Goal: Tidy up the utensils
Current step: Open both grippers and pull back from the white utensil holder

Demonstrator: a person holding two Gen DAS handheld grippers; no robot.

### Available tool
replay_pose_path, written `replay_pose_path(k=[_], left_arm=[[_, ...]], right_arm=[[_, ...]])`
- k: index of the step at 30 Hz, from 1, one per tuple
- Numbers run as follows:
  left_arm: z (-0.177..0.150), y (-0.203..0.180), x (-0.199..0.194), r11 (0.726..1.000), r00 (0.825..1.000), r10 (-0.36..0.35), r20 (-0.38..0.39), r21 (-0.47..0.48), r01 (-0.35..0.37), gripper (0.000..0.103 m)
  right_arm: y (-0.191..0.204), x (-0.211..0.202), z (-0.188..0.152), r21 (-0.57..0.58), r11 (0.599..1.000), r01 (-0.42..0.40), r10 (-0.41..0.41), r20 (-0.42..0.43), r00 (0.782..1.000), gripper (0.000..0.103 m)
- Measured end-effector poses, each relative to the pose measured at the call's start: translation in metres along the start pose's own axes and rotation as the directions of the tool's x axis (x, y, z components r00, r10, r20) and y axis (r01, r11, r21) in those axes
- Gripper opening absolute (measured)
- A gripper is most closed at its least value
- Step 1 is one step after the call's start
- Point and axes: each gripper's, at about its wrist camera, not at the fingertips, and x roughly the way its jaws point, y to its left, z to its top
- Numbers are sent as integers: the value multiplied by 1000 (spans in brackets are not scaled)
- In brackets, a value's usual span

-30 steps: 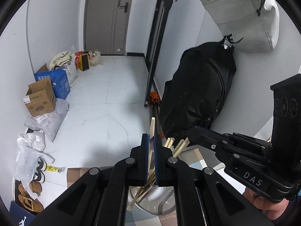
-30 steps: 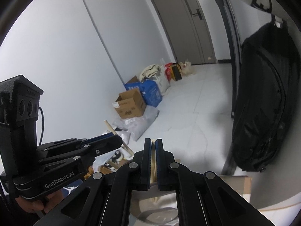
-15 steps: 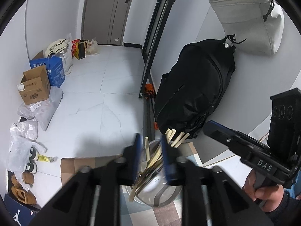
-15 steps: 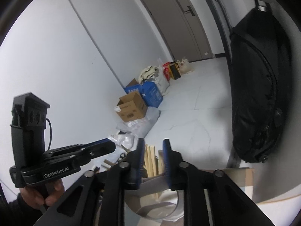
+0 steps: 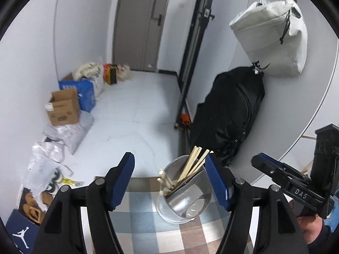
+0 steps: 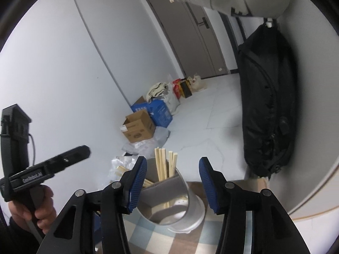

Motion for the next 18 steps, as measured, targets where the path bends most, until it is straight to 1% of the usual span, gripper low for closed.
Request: replay_pose_path(k=[1, 2, 7, 12, 13, 14, 16, 18], left_arm=[[0, 0, -3, 1000, 1000, 9, 10, -5, -8, 71], [-2, -1, -9, 1000, 1000, 18, 24, -11, -18, 77], [-12, -7, -32, 998, 994, 66, 88, 11, -67, 78], [-22, -8, -45, 997, 991, 75, 107, -9, -74, 79], [-25, -9, -47, 997, 990, 80, 115, -12, -79, 80], [-27, -9, -49, 996, 989, 84, 120, -13, -84, 85], [-34, -10, -54, 995, 985, 95, 141, -12, -94, 89], [-40, -12, -60, 995, 981, 103, 162, -7, -103, 89]], right_arm=[[2, -6, -1, 0, 1000, -2, 2, 11, 1000, 53], [4, -11, -1, -2, 1000, -6, 6, 21, 1000, 56], [24, -41, -8, -41, 999, -22, 25, 97, 995, 67], [42, -67, -17, -75, 996, -41, 53, 154, 987, 81], [46, -71, -20, -82, 996, -46, 59, 162, 985, 82], [50, -77, -24, -92, 995, -48, 64, 172, 983, 84], [55, -83, -30, -106, 993, -47, 66, 183, 981, 86], [60, -88, -38, -127, 991, -47, 71, 193, 979, 90]])
